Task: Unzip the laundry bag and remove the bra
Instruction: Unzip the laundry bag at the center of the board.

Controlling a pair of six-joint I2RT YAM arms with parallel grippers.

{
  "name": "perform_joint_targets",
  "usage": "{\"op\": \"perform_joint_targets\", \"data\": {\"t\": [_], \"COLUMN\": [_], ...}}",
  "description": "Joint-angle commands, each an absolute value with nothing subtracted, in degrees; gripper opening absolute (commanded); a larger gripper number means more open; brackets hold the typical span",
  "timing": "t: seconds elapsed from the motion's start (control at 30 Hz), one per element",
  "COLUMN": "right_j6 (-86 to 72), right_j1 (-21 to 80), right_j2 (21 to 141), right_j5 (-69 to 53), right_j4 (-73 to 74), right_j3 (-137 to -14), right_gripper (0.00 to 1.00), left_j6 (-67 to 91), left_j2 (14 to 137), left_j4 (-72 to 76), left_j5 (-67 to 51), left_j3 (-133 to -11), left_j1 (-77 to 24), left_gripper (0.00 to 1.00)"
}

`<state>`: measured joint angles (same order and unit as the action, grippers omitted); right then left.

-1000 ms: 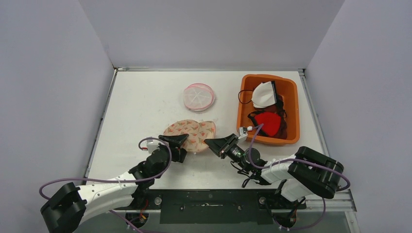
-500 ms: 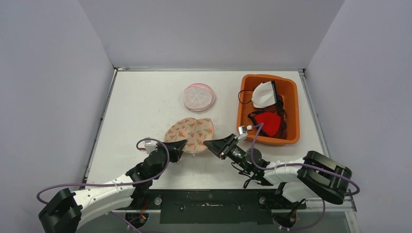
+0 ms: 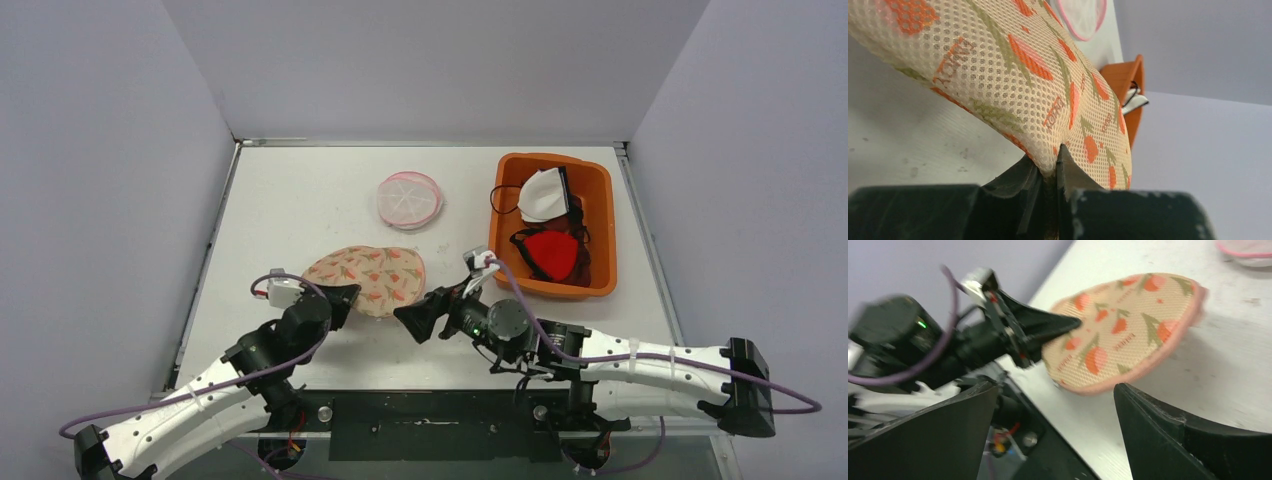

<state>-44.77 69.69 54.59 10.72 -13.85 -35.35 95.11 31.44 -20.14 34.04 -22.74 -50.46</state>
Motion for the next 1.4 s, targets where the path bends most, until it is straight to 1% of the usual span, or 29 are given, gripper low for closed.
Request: {"op": "perform_joint_targets", "data": {"t": [0.0, 0.07, 0.13, 0.2, 0.27, 0.37, 0.4, 0.43, 0.5, 0.57, 0.6, 0.67, 0.73, 0.83, 0.87, 0.93, 1.03, 1.1, 1.17, 1.37], "right_j6": [-31.2, -32.8, -33.3, -31.0, -30.0, -30.4, -30.3, -30.0, -29.8, -29.8, -30.0, -30.5, -31.1, -31.3, -31.1, -30.9, -33.3, -35.0, -35.9, -34.1], "right_j1": [79.9, 81.6, 81.5, 79.4, 76.0, 71.8, 71.5, 71.4, 71.3, 71.1, 70.8, 69.9, 68.8, 68.0, 67.7, 67.5, 67.3, 67.1, 66.9, 66.9], "right_j2": [59.1, 59.4, 55.7, 50.9, 47.9, 47.3, 47.8, 48.2, 48.8, 49.1, 49.2, 49.2, 49.1, 48.3, 48.1, 48.2, 50.4, 51.4, 52.1, 55.8], "right_j5": [40.3, 45.4, 45.5, 40.1, 34.3, 29.2, 28.8, 28.8, 28.8, 28.4, 27.8, 25.6, 23.7, 19.4, 17.2, 12.6, 6.9, 5.0, 3.5, -3.5], "right_j4": [11.8, 11.7, 5.3, -2.0, -5.3, -6.4, -6.4, -6.4, -6.5, -7.4, -7.9, -9.3, -10.8, -15.2, -17.4, -22.4, -28.2, -33.3, -33.9, -35.1], "right_j3": [-41.8, -41.4, -36.3, -32.3, -29.8, -28.5, -28.4, -28.4, -28.1, -27.6, -27.3, -27.0, -26.3, -24.8, -24.2, -23.1, -23.0, -22.4, -23.5, -26.7], "right_gripper": [0.9, 0.9, 0.9, 0.9, 0.9, 0.9, 0.9, 0.9, 0.9, 0.9, 0.9, 0.9, 0.9, 0.9, 0.9, 0.9, 0.92, 0.96, 0.98, 0.98], "left_j6": [91.2, 88.7, 86.1, 81.0, 75.6, 71.3, 74.4, 77.3, 84.2, 88.2, 87.9, 86.8, 84.1, 72.6, 67.4, 62.8, 66.8, 71.4, 73.9, 79.9], "left_j2": [34.4, 36.4, 38.8, 42.5, 47.5, 57.2, 60.6, 64.6, 71.6, 77.6, 79.8, 81.4, 81.0, 75.8, 72.4, 64.8, 54.8, 52.0, 51.7, 51.8], "left_j4": [-39.1, -43.3, -46.9, -49.6, -52.7, -61.1, -66.6, -72.5, -83.3, -90.4, -91.1, -89.9, -85.1, -69.6, -62.6, -48.1, -34.3, -32.5, -33.5, -34.2], "left_j5": [41.4, 44.0, 47.1, 50.7, 54.5, 65.8, 71.6, 74.3, 77.6, 79.9, 79.2, 78.4, 77.0, 70.0, 66.4, 56.3, 43.7, 36.8, 33.4, 33.9], "left_j3": [-32.9, -37.3, -41.8, -47.4, -53.2, -62.3, -66.2, -69.4, -74.9, -79.2, -81.0, -82.6, -82.4, -78.7, -74.8, -66.9, -55.9, -53.2, -53.1, -52.2], "left_j1": [-50.3, -50.3, -50.3, -50.4, -50.9, -57.4, -59.9, -61.4, -63.1, -65.0, -65.0, -65.0, -65.0, -62.6, -61.4, -58.2, -51.7, -47.2, -44.9, -44.7], "left_gripper": [0.0, 0.0, 0.0, 0.0, 0.0, 0.0, 0.0, 0.0, 0.0, 0.0, 0.0, 0.0, 0.0, 0.0, 0.0, 0.0, 0.0, 0.0, 0.0, 0.0]}}
